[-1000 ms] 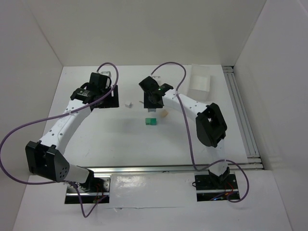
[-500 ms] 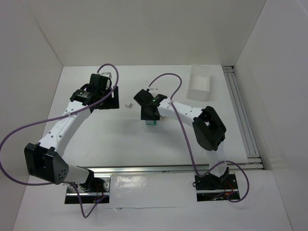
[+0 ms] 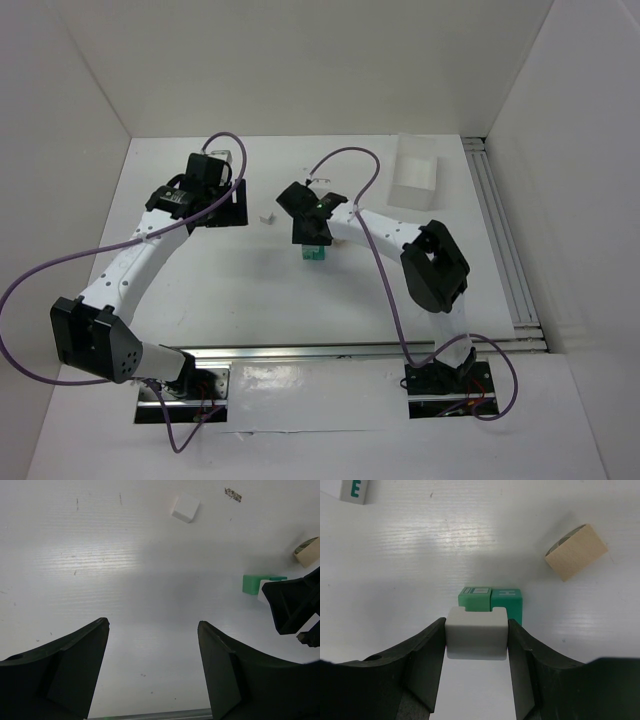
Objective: Build the wood block tower
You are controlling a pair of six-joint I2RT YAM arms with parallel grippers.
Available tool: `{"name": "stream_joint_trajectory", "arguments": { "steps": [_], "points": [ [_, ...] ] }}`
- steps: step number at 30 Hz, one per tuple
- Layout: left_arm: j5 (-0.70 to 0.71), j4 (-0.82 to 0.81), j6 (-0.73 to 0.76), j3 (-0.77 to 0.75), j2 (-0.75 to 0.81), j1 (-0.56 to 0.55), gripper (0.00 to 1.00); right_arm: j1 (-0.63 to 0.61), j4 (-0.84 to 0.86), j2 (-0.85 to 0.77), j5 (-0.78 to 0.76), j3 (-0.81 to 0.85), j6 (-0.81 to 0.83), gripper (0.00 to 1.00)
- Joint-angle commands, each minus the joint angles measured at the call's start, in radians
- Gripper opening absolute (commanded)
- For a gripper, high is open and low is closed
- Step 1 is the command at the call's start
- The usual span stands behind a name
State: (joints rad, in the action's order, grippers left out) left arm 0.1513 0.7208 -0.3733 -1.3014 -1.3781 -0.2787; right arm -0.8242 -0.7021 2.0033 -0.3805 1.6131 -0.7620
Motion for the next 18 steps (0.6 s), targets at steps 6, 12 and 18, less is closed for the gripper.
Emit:
{"name": "stream_joint_trajectory", "arguments": {
  "steps": [6,12,18],
  "points": [
    [0.002,-0.023,-0.016,0.004,0.014,-0.005,0.84,-0.001,-0.03,0.037,-0.044,0.057,-0.007,0.42],
    [0.002,-0.023,-0.016,0.004,0.014,-0.005,0.84,-0.001,-0.039,0.046,-0.044,0.067,-0.007,0.42],
    [0.002,-0.023,-0.016,0.004,0.014,-0.005,0.84,-0.001,-0.039,0.046,-0.054,0.067,-0.007,0.42]
  ]
}}
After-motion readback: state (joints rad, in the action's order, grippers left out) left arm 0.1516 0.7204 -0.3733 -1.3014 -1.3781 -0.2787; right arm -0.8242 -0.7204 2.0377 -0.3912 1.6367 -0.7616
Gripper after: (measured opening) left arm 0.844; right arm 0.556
